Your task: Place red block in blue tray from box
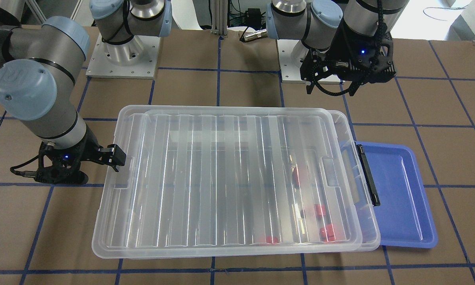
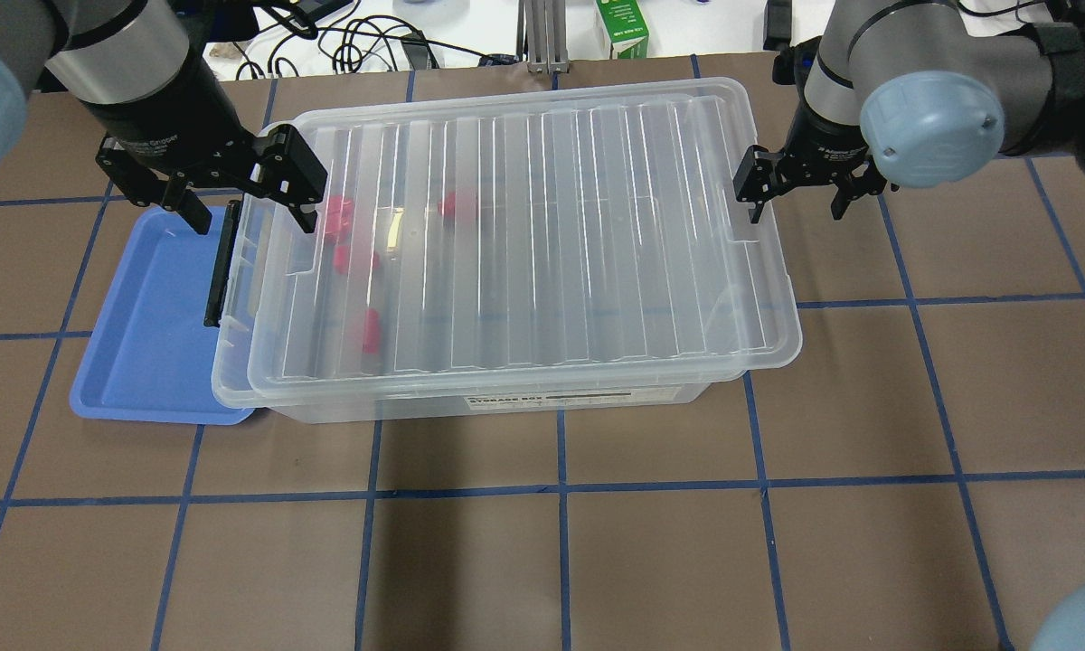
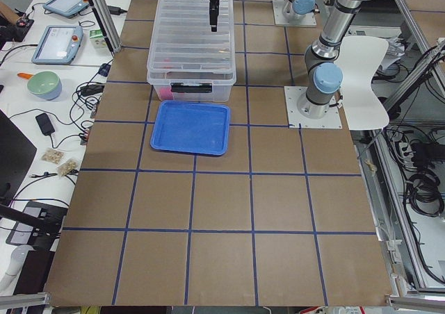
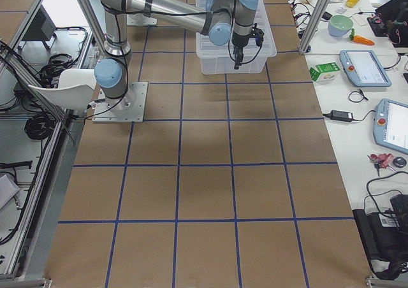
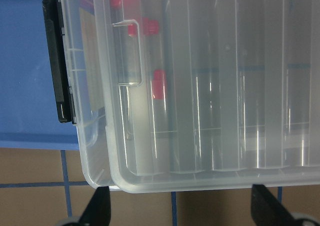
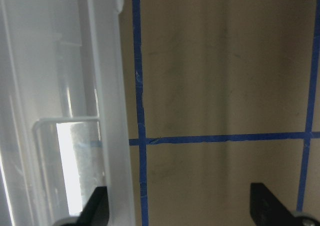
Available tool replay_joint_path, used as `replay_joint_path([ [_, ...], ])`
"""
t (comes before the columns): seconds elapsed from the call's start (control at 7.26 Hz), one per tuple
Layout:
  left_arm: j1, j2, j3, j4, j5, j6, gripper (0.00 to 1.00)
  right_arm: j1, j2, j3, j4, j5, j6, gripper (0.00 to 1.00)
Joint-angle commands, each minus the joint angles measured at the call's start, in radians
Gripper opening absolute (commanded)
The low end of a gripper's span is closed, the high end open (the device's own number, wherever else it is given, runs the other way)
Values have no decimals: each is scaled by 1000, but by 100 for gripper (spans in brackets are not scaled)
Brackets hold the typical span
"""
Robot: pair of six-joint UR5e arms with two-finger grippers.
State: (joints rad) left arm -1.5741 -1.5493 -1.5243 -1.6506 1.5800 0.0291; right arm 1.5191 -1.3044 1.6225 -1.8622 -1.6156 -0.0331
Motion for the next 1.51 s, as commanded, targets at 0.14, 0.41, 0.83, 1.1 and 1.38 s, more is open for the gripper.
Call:
replay_joint_path([
  [0.14,0,3,-2,0,0,0,100,-52,-1,-3,-2,-21,-4,100],
  [0.41,0,-2,0,0,0,-2,100,-89,1,-4,-3,-23,-57,100],
  [0.83,0,-12,-5,5,-2,-6,100,-146,1,-7,-5,-38,-141,100],
  [1.1,-1,-12,-11,6,-2,-6,100,-151,2,-9,-5,-69,-165,100],
  [1.38,-1,-15,-11,11,-2,-6,100,-186,2,-10,-5,-67,-181,100],
])
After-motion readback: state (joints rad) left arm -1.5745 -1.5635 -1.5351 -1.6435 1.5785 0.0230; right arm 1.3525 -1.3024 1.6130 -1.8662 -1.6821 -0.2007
